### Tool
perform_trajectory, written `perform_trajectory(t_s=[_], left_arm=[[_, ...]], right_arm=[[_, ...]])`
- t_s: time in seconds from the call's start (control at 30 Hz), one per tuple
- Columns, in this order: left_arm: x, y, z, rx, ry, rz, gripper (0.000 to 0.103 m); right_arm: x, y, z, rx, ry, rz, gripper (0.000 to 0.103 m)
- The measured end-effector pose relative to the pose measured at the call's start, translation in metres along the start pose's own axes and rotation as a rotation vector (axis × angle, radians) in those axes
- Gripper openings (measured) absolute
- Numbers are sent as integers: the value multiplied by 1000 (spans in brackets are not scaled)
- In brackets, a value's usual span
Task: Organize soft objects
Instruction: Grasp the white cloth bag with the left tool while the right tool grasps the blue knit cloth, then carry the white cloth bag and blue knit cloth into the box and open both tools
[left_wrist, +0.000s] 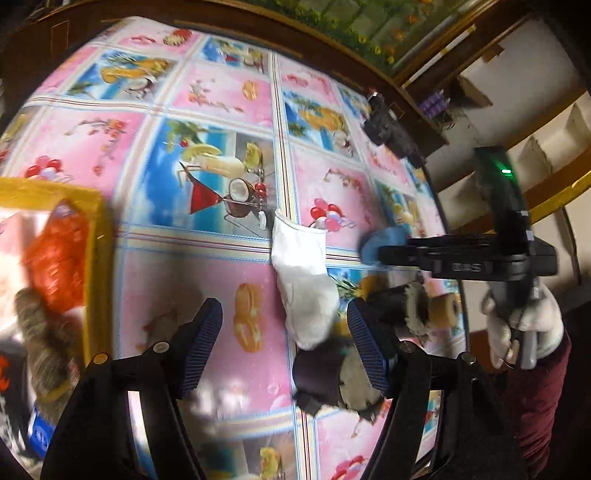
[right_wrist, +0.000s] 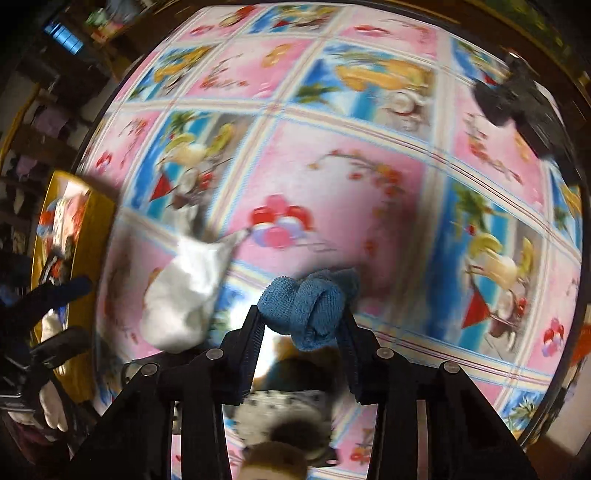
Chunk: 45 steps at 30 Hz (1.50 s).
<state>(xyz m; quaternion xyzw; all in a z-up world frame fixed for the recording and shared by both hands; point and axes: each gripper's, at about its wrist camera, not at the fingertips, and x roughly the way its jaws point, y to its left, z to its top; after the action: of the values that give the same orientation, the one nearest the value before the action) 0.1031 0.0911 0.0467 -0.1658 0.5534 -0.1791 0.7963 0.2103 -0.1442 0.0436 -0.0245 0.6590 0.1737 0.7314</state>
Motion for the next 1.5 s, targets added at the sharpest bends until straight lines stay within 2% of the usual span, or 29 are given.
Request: perform_trajectory(t_s=[0.23,0.27,0.33,0.47,0.53,0.57,0.63,0.73,0.8,0.87,1.13,1.3,1.5], left_arm=[[50,-16,23,43,112,72,70],[52,-21,24,63,106,83,73],[58,-30,25,101,137,95,73],[65,-44,24,175,149,160,74],[67,-50,21,230,150,189,73],[67,-53,18,261,152,208,68],[64,-55,16,302,140,230,25],[60,-49,17,285,128,223,14],[54,-44,18,267,103,210,14],[46,-38,21,239,81,175,14],[-2,-30,14,177,-43,107,14],[-45,-31,-6,149,-111,43,14],[-100,-24,-51,139,-186,0,14]], right_arm=[[3,-36,-15,79,-39,90,39],[5,-38,-15,82,-43,96,39],[4,-42,-18,86,-47,109,40],[0,-46,-25,83,-55,116,40],[-1,-47,-27,88,-56,113,44],[-1,-48,-27,94,-56,107,46],[-2,-52,-31,110,-63,99,55],[-1,-57,-35,134,-72,140,55],[-1,-60,-38,139,-89,158,54],[-3,-61,-41,136,-109,197,41],[-35,-71,-65,188,-234,189,38],[-76,-72,-92,219,-327,186,38],[-119,-45,-135,181,-397,202,38]])
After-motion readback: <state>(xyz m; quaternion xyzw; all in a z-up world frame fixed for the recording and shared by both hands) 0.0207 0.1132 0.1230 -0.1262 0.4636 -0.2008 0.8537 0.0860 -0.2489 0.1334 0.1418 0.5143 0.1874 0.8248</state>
